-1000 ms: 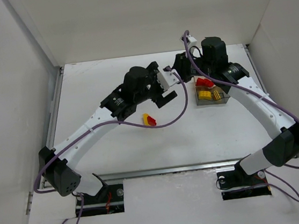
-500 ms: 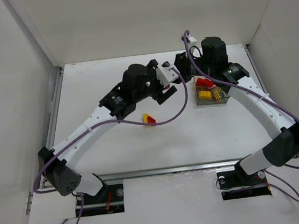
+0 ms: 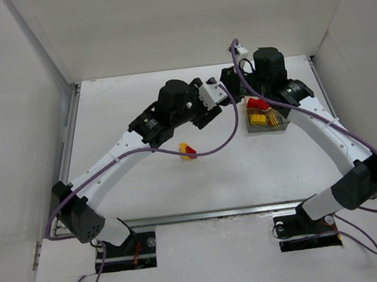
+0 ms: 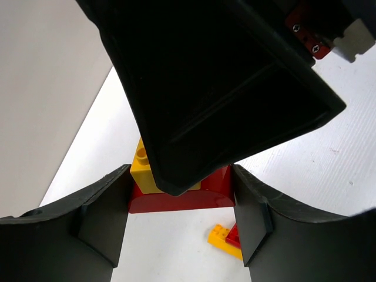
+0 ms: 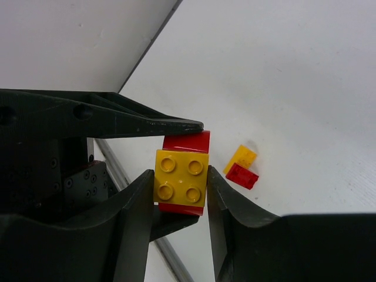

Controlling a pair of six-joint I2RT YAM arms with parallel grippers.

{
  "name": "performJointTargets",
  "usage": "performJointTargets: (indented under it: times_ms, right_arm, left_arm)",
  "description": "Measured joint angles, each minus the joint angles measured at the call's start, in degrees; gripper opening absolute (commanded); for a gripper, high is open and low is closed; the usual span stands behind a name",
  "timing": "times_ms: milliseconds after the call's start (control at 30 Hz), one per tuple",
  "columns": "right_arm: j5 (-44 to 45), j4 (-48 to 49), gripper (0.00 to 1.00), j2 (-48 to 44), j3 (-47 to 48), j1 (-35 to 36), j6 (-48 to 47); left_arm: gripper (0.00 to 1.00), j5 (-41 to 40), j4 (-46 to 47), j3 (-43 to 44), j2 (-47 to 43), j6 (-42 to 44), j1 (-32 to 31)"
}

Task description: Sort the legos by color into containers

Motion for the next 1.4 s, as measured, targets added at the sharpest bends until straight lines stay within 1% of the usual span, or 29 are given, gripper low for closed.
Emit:
performJointTargets:
  times_ms: [167, 367, 567, 767, 833, 933, 1100, 1233, 1400]
  right_arm:
    - [0.13, -0.28, 0.0, -0.24, -0.28, -1.2, 0.48]
    - [-2.58, -1.14, 0.0, -3.06, -2.49, -5.38, 3.13]
    - [2.1, -0.5, 0.0, -6.16, -2.91, -13.94, 3.15]
    - [3.56, -1.05, 0.0, -6.25, -3.1, -14.67, 3.08]
    - [5.81, -1.68, 0.0, -6.25, -3.45, -15.67, 2.6]
    - [9.84, -2.21, 0.0, -5.97, -6.1, -19.15, 1.31]
    - [17.14, -4.13, 0.0, -0.52, -11.32, -25.53, -1.22]
    - [21.62, -6.47, 0.0, 4.83, -13.4, -26.51, -3.1]
    - [24.06, -6.71, 0.14, 10.43, -13.18, -26.8, -5.2]
  left_arm:
    - [0.0, -0.09, 0.07, 0.11, 0.22, 0.04, -0.07]
    - [0.0, 2.05, 2.69, 0.11, 0.83, 0.09, -1.22]
    - [0.0, 0.87, -2.08, -0.33, 0.76, 0.02, -0.37]
    - [0.0, 0.33, -3.48, -0.35, 0.76, 0.02, -0.24]
    - [0.0, -0.04, -3.67, -0.35, 0.76, 0.02, -0.24]
    - [0.0, -0.81, -3.56, -0.68, 0.76, -0.2, -0.24]
    - [0.0, -2.89, -2.93, -2.08, 0.72, -0.63, -0.24]
    - [0.0, -3.98, -2.71, -3.08, 0.57, -0.7, -0.24]
    - [0.0, -5.14, -2.1, -4.44, 0.04, -0.74, -0.24]
